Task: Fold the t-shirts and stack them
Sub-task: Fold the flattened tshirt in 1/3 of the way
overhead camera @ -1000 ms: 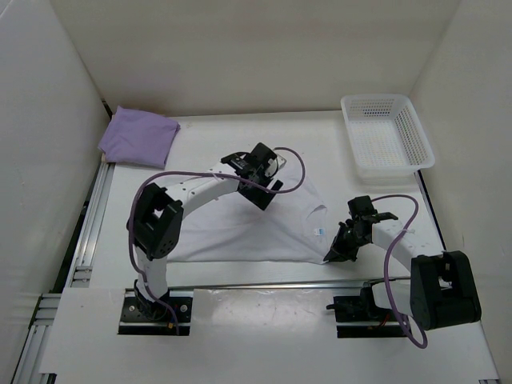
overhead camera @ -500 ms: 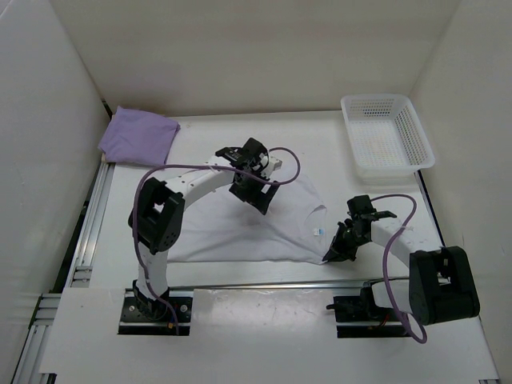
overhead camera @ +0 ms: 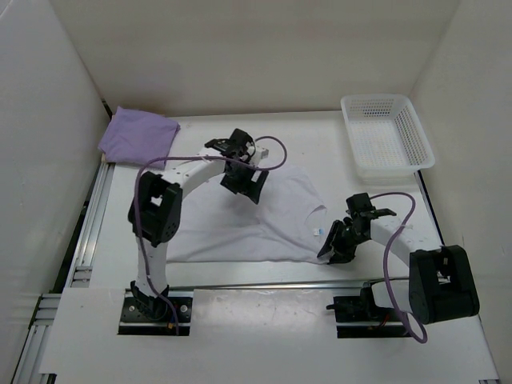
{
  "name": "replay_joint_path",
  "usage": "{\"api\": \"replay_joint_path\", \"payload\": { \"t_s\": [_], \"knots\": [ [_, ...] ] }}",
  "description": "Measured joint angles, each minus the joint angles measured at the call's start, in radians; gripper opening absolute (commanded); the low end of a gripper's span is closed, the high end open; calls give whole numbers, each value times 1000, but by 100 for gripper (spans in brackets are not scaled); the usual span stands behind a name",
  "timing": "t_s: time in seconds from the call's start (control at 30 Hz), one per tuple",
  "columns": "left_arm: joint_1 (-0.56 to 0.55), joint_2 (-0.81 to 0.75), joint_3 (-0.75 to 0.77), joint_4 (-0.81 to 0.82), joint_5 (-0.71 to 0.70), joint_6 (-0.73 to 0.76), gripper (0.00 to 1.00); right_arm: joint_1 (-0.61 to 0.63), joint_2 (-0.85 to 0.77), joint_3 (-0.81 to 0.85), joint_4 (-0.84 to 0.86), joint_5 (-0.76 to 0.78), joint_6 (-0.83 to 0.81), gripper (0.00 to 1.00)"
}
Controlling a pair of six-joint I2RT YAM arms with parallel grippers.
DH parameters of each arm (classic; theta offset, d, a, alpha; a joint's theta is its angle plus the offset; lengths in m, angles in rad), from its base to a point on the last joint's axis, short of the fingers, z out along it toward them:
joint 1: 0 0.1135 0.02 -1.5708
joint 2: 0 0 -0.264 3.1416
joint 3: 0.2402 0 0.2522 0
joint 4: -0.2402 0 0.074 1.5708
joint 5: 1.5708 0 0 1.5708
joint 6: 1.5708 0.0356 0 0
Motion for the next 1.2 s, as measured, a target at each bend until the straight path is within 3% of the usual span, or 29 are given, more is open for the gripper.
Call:
{"api": "replay_joint_path", "payload": {
  "t_s": [0.1,0.23,0.4,0.53,0.67,0.9,1.2],
  "knots": [
    [45,-151,-106,22,-108,0,99,5,-32,19,-24,53,-6,53],
    [120,-458,-316,2,-234,0,99,4,-166,42,-77,207,-14,43],
    [240,-686,-542,-35,-391,1,99,55,-190,209,-55,294,-64,37],
    [364,-685,-771,-41,-510,1,99,108,-29,350,18,297,-150,30],
    [474,-675,-898,-46,-586,1,99,163,209,483,71,288,-224,30],
    [549,-631,-895,1,-640,6,99,254,492,660,119,257,-311,35],
    [564,-597,-872,-9,-639,20,99,315,576,686,181,209,-344,41]
  ]
}}
